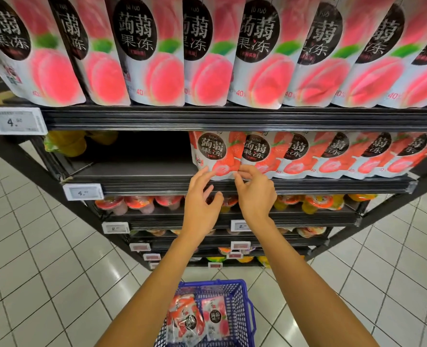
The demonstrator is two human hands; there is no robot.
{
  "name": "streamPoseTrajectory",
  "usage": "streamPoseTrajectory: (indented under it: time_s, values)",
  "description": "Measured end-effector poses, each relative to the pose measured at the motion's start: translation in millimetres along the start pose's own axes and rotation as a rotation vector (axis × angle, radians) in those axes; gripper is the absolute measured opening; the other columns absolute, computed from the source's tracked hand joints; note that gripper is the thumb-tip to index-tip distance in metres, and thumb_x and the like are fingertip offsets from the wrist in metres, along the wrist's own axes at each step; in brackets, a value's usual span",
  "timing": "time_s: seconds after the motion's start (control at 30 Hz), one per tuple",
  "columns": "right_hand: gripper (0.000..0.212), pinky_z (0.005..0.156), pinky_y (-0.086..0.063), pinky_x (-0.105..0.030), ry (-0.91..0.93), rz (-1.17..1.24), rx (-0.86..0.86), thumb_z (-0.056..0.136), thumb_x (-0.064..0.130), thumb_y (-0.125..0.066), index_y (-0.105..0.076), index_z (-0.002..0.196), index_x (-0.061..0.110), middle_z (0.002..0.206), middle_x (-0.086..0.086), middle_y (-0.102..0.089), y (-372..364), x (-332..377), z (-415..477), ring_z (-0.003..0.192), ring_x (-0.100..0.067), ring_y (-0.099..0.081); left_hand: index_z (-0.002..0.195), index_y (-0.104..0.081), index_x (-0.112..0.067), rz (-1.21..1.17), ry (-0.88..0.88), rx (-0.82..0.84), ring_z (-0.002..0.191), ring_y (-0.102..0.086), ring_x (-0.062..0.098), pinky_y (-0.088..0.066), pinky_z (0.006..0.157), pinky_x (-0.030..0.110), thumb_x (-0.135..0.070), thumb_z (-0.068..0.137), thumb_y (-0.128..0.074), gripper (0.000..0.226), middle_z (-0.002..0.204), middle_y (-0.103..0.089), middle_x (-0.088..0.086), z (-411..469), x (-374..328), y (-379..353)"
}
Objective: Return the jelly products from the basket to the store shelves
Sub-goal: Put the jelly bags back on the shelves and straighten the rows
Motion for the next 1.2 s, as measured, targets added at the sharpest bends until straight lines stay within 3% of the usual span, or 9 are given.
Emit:
streamPoseTrajectory:
  time_s: [0.13, 0.23, 0.4, 0.5, 0.63, 0.8, 0.93, 1.07, 1.2]
  values:
    - [0.017, 0.063, -0.045, -0.027, -0.036, 0.028, -0.024, 0.091, 0.040, -0.065, -0.067, 0.101, 0.026, 0.090, 0.011, -0.076, 4.5, -6.3, 0.3, 0.079, -0.014, -0.069, 0.116, -0.052, -0.051, -0.011, -0.025, 0.013, 0.134, -0.044, 0.007, -0.037, 0.110, 0.020, 0.002, 0.091, -0.058, 0.059, 0.141, -0.036, -0.014, 0.1, -4.4, -7.9]
    - [0.017, 0.064, -0.049, -0.028, -0.039, 0.062, -0.023, 0.091, 0.037, -0.066, -0.068, 0.100, 0.024, 0.088, 0.009, -0.076, 5.1, -7.5, 0.5, 0.079, -0.013, -0.070, 0.116, -0.052, -0.052, -0.010, -0.040, 0.014, 0.134, -0.043, 0.005, -0.037, 0.109, 0.019, 0.001, 0.091, -0.058, 0.059, 0.141, -0.036, -0.014, -0.4, -6.0, -8.8]
    - [0.014, 0.067, -0.056, -0.033, -0.010, 0.124, -0.079, 0.090, 0.030, -0.067, -0.067, 0.103, 0.024, 0.088, 0.012, -0.074, 7.8, -6.5, -8.1, 0.074, -0.010, -0.069, 0.124, -0.056, -0.033, -0.027, -0.018, 0.010, 0.132, -0.046, 0.006, -0.039, 0.109, 0.021, 0.003, 0.092, -0.056, 0.047, 0.141, -0.040, -0.009, -2.2, -6.0, -1.3]
    - [0.016, 0.068, -0.056, -0.039, 0.015, 0.180, -0.091, 0.089, 0.028, -0.069, -0.065, 0.104, 0.024, 0.082, 0.019, -0.067, 11.5, -12.0, -18.7, 0.066, -0.007, -0.066, 0.130, -0.057, -0.015, -0.042, 0.021, -0.018, 0.121, -0.053, -0.004, -0.043, 0.104, 0.016, 0.003, 0.094, -0.054, 0.040, 0.135, -0.054, -0.002, -9.4, -1.7, 8.9]
    - [0.022, 0.069, -0.055, -0.025, 0.094, 0.306, 0.081, 0.087, 0.026, -0.070, -0.063, 0.108, 0.024, 0.087, 0.019, -0.069, 1.8, -24.5, -45.3, 0.070, -0.003, -0.065, 0.113, -0.065, -0.014, -0.012, 0.079, -0.053, 0.101, -0.066, 0.004, -0.052, 0.091, 0.020, 0.000, 0.093, -0.056, 0.027, 0.109, -0.070, -0.001, -28.1, 24.9, 25.5]
    - [0.017, 0.064, -0.052, -0.014, -0.010, 0.290, 0.346, 0.088, 0.020, -0.071, -0.064, 0.102, 0.023, 0.074, 0.021, -0.068, -48.6, -80.5, -105.3, 0.073, 0.001, -0.067, 0.101, -0.069, -0.005, 0.033, 0.307, -0.021, 0.093, -0.067, 0.022, -0.055, 0.089, 0.039, 0.008, 0.092, -0.053, 0.023, 0.100, -0.072, 0.009, -75.5, 119.5, 44.4]
    - [0.011, 0.072, -0.056, -0.027, -0.169, 0.262, 0.500, 0.086, 0.008, -0.072, -0.070, 0.097, 0.010, 0.089, -0.003, -0.074, -99.9, -144.2, -164.8, 0.080, -0.011, -0.070, 0.100, -0.070, 0.004, 0.078, 0.485, 0.011, 0.090, -0.064, 0.020, -0.052, 0.085, 0.030, 0.006, 0.092, -0.058, 0.014, 0.105, -0.070, 0.017, -127.5, 213.1, 61.2]
    - [0.027, 0.069, -0.052, -0.010, -0.307, 0.237, 0.590, 0.086, -0.003, -0.069, -0.066, 0.083, 0.024, 0.081, 0.003, -0.073, -153.9, -206.6, -223.4, 0.072, 0.006, -0.067, 0.098, -0.069, 0.006, 0.148, 0.627, 0.030, 0.089, -0.063, 0.022, -0.050, 0.083, 0.028, 0.007, 0.091, -0.060, 0.011, 0.102, -0.070, 0.017, -179.9, 316.6, 73.6]
    - [0.010, 0.078, -0.052, -0.034, -0.377, 0.101, 0.676, 0.087, -0.007, -0.064, -0.069, 0.082, -0.001, 0.081, -0.015, -0.071, -228.2, -281.7, -272.5, 0.077, -0.021, -0.063, 0.108, -0.062, 0.011, 0.107, 0.840, -0.019, 0.081, -0.061, 0.017, -0.050, 0.079, 0.033, 0.008, 0.094, -0.054, 0.017, 0.094, -0.064, 0.009, -228.1, 423.1, 82.5]
Point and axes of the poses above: each hand's wrist, its own z-axis towards the middle knuckle, its own y-axis out of the back of the hand, x = y × z, the point moved 4 cm from there along z, towards the middle knuckle
